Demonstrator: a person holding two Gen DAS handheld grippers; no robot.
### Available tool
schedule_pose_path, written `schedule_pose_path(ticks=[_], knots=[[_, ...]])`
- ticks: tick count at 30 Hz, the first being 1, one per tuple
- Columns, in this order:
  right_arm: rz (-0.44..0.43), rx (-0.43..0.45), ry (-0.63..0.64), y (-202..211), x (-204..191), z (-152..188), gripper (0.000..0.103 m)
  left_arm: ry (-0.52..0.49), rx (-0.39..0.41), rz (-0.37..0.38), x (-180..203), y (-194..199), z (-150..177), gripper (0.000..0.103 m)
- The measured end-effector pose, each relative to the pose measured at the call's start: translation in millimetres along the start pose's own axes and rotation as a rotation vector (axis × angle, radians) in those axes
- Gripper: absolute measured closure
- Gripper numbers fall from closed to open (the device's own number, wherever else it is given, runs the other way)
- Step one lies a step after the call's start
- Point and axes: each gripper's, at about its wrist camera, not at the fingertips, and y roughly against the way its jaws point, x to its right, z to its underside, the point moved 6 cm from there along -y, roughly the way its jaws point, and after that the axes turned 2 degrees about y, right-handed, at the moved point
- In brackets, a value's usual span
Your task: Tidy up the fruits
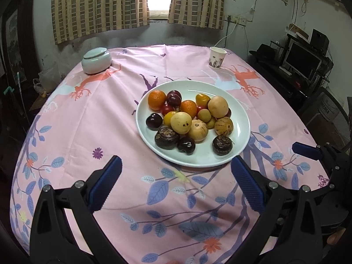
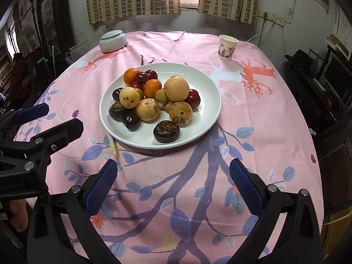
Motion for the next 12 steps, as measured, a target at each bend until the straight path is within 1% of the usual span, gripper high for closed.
schedule_pose_path(ticks=[2,6,12], knots=[[-0.002,0.000,-0.001,0,0,0,0.001,-0.010,0.013,-0.022,0,1,-1,0.002],[-0.002,-0.007,-0.005,-3,-1,-1,0.001,0.006,-0.028,0.003,-3,-4,2,0.002],[-0.002,-0.014,-0.004,-8,-1,-2,0.001,0.024,-0.060,0.013,-5,-11,6,0.002]])
